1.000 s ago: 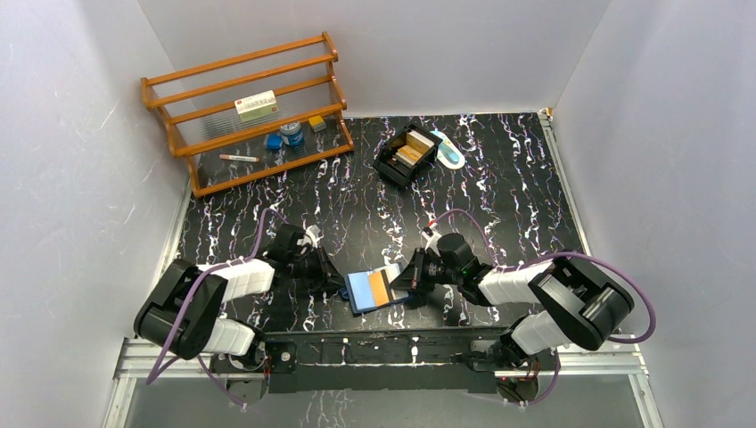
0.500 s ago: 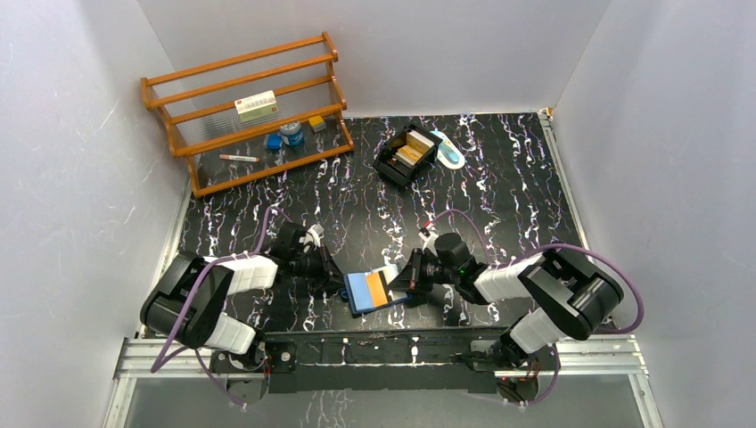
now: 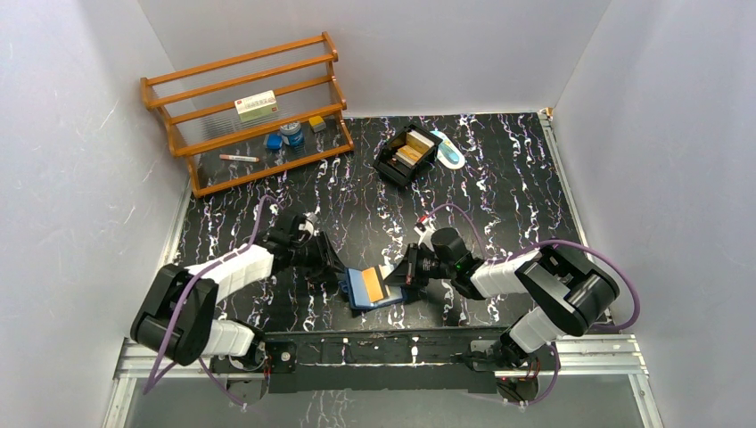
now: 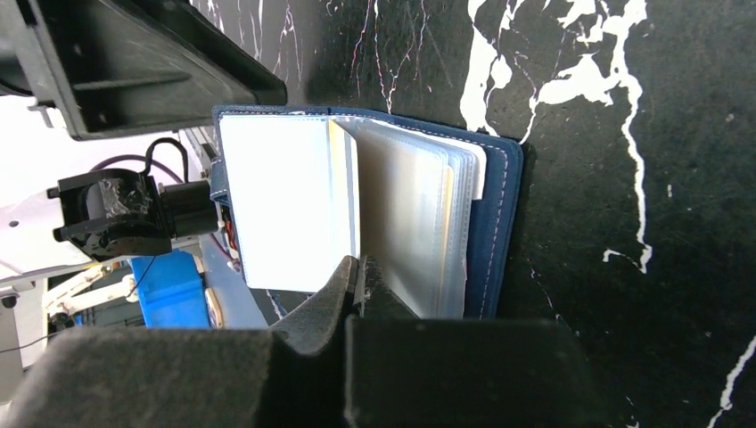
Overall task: Put the credit cards into the card holder
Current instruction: Insert the credit card into the card holder.
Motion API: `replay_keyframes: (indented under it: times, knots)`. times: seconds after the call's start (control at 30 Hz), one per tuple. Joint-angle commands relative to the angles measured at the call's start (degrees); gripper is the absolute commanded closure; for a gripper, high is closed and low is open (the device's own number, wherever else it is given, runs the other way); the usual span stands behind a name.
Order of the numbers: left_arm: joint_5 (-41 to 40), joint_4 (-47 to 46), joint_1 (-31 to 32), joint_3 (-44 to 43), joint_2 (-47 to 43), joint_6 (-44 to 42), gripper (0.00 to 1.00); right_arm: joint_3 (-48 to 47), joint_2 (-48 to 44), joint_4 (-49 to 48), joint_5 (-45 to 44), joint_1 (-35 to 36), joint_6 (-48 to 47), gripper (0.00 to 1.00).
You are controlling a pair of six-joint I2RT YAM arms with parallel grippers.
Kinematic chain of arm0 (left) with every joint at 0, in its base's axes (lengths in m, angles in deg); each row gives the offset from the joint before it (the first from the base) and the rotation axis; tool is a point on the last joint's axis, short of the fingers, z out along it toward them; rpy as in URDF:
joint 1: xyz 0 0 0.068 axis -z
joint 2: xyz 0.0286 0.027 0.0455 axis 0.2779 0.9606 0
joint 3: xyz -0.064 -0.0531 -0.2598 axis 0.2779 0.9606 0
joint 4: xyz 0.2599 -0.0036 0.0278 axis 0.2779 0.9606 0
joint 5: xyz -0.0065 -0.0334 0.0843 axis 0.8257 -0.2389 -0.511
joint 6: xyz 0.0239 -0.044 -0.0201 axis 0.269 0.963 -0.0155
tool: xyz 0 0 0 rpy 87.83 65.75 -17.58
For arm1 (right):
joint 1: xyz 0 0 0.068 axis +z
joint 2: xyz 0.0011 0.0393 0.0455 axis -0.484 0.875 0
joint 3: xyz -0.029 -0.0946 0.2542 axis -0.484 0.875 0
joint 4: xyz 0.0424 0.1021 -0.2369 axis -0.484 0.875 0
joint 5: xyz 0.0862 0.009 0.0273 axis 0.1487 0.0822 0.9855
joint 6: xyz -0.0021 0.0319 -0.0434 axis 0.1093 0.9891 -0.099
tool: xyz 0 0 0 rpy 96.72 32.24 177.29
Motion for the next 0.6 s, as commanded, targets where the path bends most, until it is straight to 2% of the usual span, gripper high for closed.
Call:
replay_keyframes:
  times: [0.0, 0.17, 0.3, 0.57]
  knots:
    - [-4.44, 11.07, -2.13, -3.61, -4.08, -0.72, 0.56, -0.31, 0.8, -1.36, -0.56, 0.26, -1.18, 1.0]
    - [-5.39, 14.05, -3.55, -4.67, -7.29, -0.87, 0.49, -0.3, 0.91, -1.44, -0.44, 0.21, -1.26, 1.0]
    - [1.52, 8.66, -3.49, -1.78, -9.79, 0.15, 0.46, -0.54, 0.96, -1.44, -0.41, 0.22, -1.13, 1.0]
    - [8.65, 0.08, -3.51, 6.56, -8.62, 2.89, 0.6, -0.89, 1.1, -1.7, -0.04, 0.19, -1.05, 1.0]
